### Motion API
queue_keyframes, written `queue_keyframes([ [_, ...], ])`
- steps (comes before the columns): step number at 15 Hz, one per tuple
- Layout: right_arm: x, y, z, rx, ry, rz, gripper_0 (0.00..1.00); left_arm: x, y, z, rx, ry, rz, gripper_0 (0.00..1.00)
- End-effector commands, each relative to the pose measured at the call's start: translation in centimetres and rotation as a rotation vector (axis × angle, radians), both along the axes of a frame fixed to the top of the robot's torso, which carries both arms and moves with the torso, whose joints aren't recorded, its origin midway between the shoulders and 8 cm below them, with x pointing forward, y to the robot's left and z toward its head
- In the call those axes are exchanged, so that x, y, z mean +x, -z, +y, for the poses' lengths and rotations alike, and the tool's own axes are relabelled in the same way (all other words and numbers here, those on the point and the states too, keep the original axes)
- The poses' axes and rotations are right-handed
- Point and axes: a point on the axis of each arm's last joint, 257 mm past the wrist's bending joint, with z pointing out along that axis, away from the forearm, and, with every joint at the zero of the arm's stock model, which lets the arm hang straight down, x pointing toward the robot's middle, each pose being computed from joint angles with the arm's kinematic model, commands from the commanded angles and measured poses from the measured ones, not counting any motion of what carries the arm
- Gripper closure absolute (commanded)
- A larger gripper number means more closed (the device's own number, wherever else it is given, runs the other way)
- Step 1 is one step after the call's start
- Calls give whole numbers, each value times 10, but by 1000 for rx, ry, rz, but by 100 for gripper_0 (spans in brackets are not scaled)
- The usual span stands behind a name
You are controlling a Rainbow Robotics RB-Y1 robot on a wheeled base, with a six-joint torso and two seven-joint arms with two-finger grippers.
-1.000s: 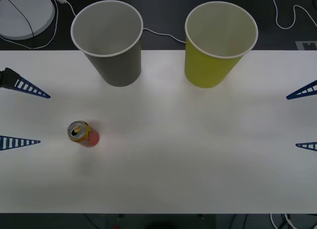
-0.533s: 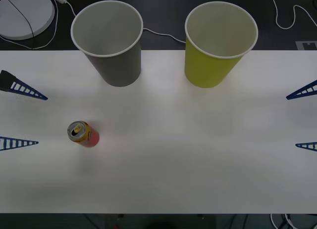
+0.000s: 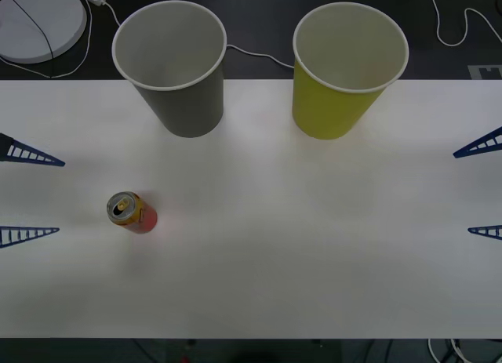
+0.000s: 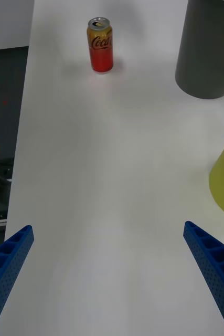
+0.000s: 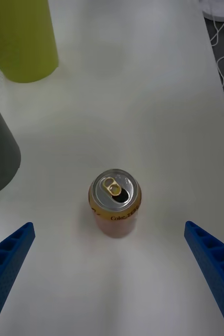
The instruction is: Put the can into the green bin and the plastic bottle into the gray bin
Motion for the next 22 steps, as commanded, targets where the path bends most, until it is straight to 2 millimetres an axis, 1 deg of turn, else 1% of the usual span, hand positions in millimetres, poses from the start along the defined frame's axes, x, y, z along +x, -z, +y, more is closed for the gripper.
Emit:
queue_keyframes([
  [1, 0, 0, 0, 0, 0, 0, 0, -5, 13, 7, -21, -24, -28, 0],
  [4, 0, 0, 0, 0, 0, 0, 0, -12, 28, 17, -104, -58, -25, 0],
  [7, 0, 0, 0, 0, 0, 0, 0, -15, 44, 19, -206, -91, 6, 0],
  [12, 0, 0, 0, 0, 0, 0, 0, -11, 68, 32, -261, -135, -33, 0],
  [15, 0, 0, 0, 0, 0, 0, 0, -10, 82, 35, -281, -154, -63, 0],
  [17, 0, 0, 0, 0, 0, 0, 0, -10, 91, 35, -299, -168, -67, 0],
  [19, 0, 0, 0, 0, 0, 0, 0, -12, 98, 24, -348, -180, -51, 0],
  [22, 0, 0, 0, 0, 0, 0, 0, -11, 107, 15, -395, -205, -40, 0],
])
